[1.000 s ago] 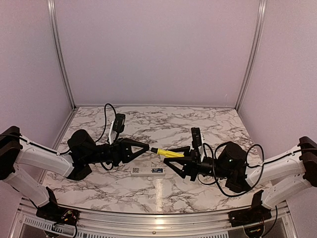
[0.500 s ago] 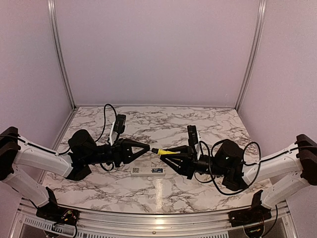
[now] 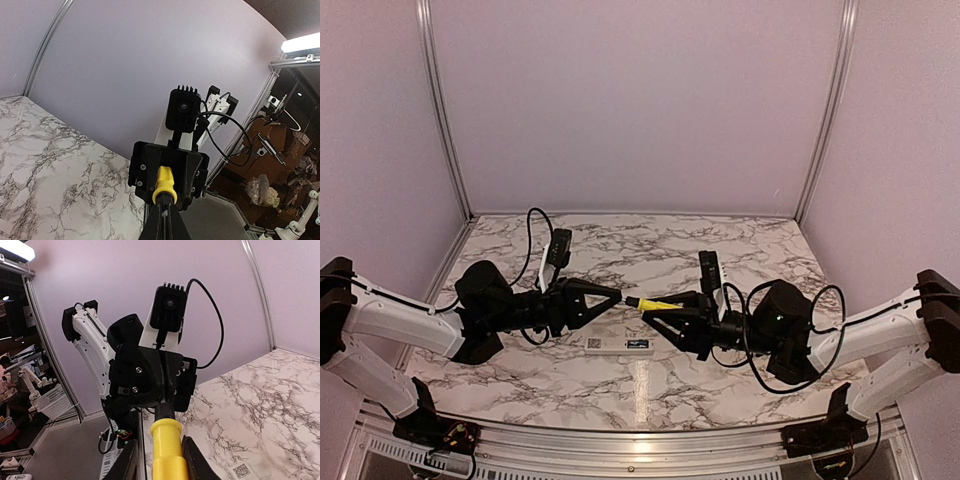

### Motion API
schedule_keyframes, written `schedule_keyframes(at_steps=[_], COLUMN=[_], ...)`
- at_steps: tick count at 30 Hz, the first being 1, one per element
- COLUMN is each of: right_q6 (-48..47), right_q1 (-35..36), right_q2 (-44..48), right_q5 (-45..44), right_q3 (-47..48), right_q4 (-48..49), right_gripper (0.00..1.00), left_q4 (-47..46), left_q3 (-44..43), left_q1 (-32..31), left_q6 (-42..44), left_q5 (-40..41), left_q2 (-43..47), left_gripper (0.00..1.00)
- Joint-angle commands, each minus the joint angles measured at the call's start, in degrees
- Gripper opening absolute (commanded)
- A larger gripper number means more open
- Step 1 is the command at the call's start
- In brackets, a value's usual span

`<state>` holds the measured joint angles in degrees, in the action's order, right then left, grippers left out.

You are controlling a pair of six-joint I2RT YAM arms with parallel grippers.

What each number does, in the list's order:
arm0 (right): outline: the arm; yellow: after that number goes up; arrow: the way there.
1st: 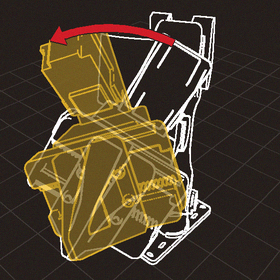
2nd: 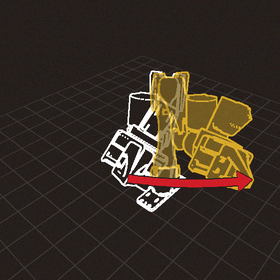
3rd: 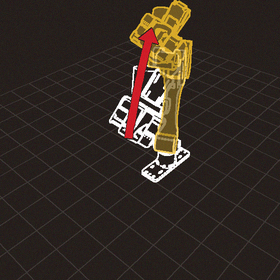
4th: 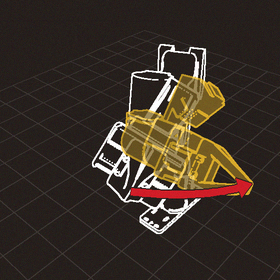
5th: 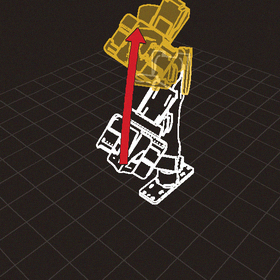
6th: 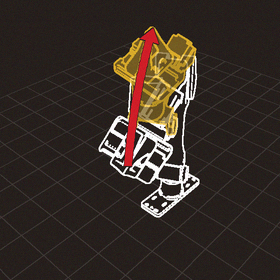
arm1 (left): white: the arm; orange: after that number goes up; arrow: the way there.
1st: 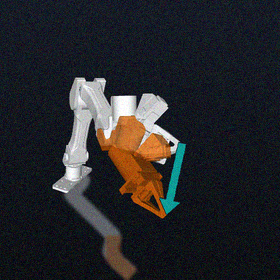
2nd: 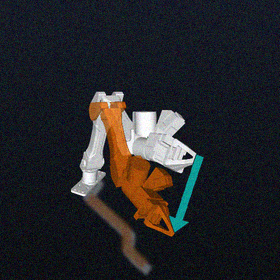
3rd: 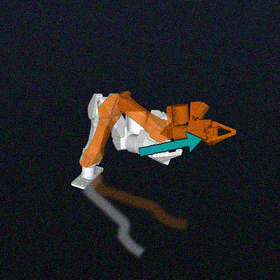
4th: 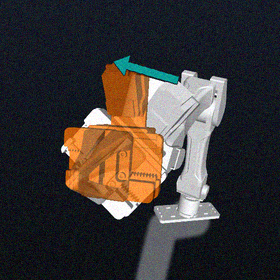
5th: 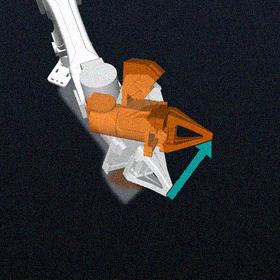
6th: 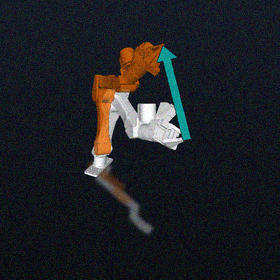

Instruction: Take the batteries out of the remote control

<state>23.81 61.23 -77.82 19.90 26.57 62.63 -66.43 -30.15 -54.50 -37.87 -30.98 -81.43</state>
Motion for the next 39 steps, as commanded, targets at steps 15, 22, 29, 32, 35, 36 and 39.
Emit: schedule_keyframes(at_steps=[15,22,29,32,35,36,39], right_q6=[-0.56,-0.8,-1.41,-2.02,-2.28,-2.32,-2.49], right_q1=[0.25,0.2,0.2,0.2,0.22,0.21,0.2], right_q2=[-0.09,-0.35,0.18,0.44,0.48,0.4,0.17], right_q5=[0.91,0.88,0.76,0.75,0.99,1.04,1.1], right_q3=[1.65,2.11,2.55,3.25,3.7,3.86,4.38], right_q4=[5.45,5.08,3.65,1.62,0.68,0.51,-0.56], right_gripper=[0.28,0.28,0.31,0.31,0.3,0.29,0.28], left_q4=[2.48,3.28,4.19,4.72,4.82,4.94,5.06], left_q3=[0.31,0.38,0.42,0.37,0.35,0.34,0.18], left_q1=[-0.34,-0.34,-0.37,-0.43,-0.43,-0.43,-0.43], left_q6=[2.02,2.4,2.86,3.1,3.24,3.28,3.38], left_q5=[1.44,1.54,1.62,1.75,1.72,1.76,1.71], left_q2=[3.01,3.62,3.98,4.17,4.11,4.04,3.91], left_gripper=[0.0,0.0,0.0,0.0,0.0,0.0,0.0])
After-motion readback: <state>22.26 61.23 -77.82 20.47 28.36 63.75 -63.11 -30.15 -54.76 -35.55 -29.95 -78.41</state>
